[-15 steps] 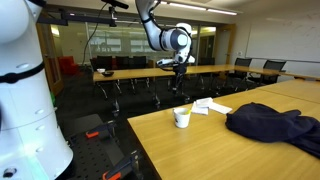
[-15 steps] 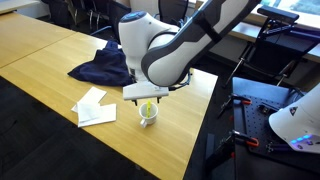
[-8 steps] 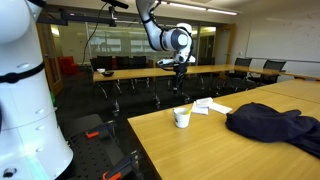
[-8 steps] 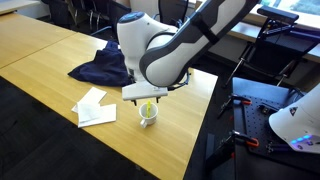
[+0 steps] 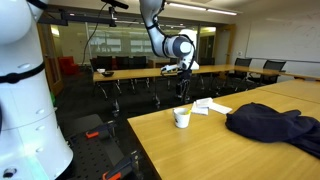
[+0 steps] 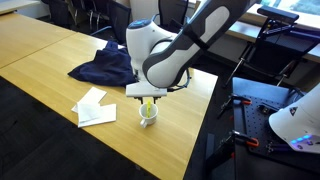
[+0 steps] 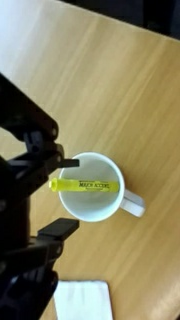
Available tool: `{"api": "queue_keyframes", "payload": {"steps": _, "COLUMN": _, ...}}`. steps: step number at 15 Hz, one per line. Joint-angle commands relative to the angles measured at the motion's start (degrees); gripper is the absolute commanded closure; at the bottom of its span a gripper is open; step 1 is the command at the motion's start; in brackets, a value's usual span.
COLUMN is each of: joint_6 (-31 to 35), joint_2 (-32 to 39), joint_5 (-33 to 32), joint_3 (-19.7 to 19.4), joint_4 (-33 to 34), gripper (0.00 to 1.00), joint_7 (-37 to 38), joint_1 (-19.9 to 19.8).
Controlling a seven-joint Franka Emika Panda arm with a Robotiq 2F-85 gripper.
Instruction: Take the marker out of the white cup and put it on the table
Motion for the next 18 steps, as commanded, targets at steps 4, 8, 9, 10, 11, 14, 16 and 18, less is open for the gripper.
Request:
{"api": "queue_keyframes", "payload": {"steps": 4, "joint_6": 1.8, "joint_2": 1.4, "joint_5": 3.8, "joint_3": -0.5, "joint_4": -1.2, "gripper": 0.71, "joint_7": -1.9, "joint_1": 0.1}}
{"api": "queue_keyframes", "payload": {"steps": 8, "joint_6": 2.7, "joint_2": 2.7, "joint_5": 2.3, "joint_3": -1.5, "joint_4": -1.0, "gripper": 0.50, "joint_7": -0.8, "joint_1": 2.1}}
{"api": "queue_keyframes", "payload": {"steps": 9, "joint_6": 2.7, "joint_2": 3.0, "joint_5": 2.3, "joint_3": -1.6, "joint_4": -0.7, "gripper": 0.52, "joint_7": -0.5, "joint_1": 2.4}}
{"api": "queue_keyframes", "payload": {"steps": 10, "joint_6": 3.1, "joint_2": 3.6, "joint_5": 2.6, "joint_3": -1.6, "joint_4": -0.5, "gripper": 0.49, "joint_7": -0.4, "joint_1": 2.5}}
{"api": "queue_keyframes", "payload": {"steps": 11, "joint_6": 3.4, "joint_2": 4.0, "joint_5": 2.7, "joint_3": -1.6, "joint_4": -0.3, "gripper": 0.54, "joint_7": -0.4, "joint_1": 2.7}}
{"api": "queue_keyframes", "payload": {"steps": 14, "joint_6": 4.7, "joint_2": 5.4, "joint_5": 2.4, "joint_3": -2.6, "joint_4": 0.4, "gripper": 0.66, "joint_7": 0.3, "joint_1": 3.4}}
{"api": "queue_keyframes", "payload": {"steps": 16, "joint_6": 5.9, "joint_2": 6.8, "joint_5": 1.8, "joint_3": -3.5, "joint_4": 1.0, "gripper": 0.67, "joint_7": 0.2, "joint_1": 4.0}}
{"api": "queue_keyframes", "payload": {"steps": 18, "joint_6": 7.3, "joint_2": 8.2, "joint_5": 1.7, "joint_3": -4.5, "joint_4": 1.9, "gripper": 0.58, "joint_7": 0.5, "joint_1": 4.7}}
